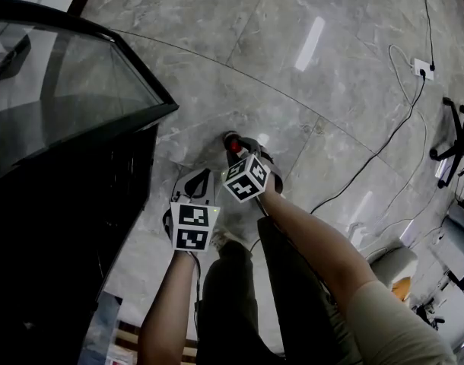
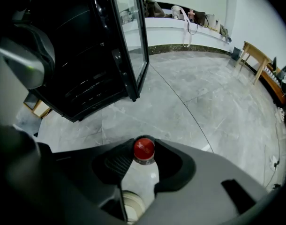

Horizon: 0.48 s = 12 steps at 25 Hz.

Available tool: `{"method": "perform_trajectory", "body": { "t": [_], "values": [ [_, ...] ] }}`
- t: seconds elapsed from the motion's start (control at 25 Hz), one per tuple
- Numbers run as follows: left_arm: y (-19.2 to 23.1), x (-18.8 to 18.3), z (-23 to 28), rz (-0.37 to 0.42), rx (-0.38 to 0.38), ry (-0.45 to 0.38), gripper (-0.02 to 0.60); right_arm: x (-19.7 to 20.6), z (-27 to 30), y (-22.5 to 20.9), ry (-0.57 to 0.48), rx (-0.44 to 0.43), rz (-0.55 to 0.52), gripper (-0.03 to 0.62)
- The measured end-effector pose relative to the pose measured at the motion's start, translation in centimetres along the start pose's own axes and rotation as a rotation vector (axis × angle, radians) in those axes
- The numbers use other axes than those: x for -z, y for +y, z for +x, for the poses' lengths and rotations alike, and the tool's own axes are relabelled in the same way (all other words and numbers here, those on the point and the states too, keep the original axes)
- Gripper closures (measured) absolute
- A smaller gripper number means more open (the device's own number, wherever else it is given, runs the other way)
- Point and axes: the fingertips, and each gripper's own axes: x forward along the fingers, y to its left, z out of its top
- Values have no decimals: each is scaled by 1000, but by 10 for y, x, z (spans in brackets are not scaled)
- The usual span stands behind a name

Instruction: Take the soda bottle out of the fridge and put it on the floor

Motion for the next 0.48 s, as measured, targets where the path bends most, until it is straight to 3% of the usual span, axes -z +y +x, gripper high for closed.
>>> {"method": "perform_trajectory", "body": {
  "t": [0.16, 0.48],
  "values": [
    [4, -1, 3, -29, -8, -6, 574, 3, 5, -1, -9, -19, 40, 482],
    [-11, -12, -6, -30, 1, -6, 574, 4, -11, -3, 6, -40, 7, 468]
  ]
}}
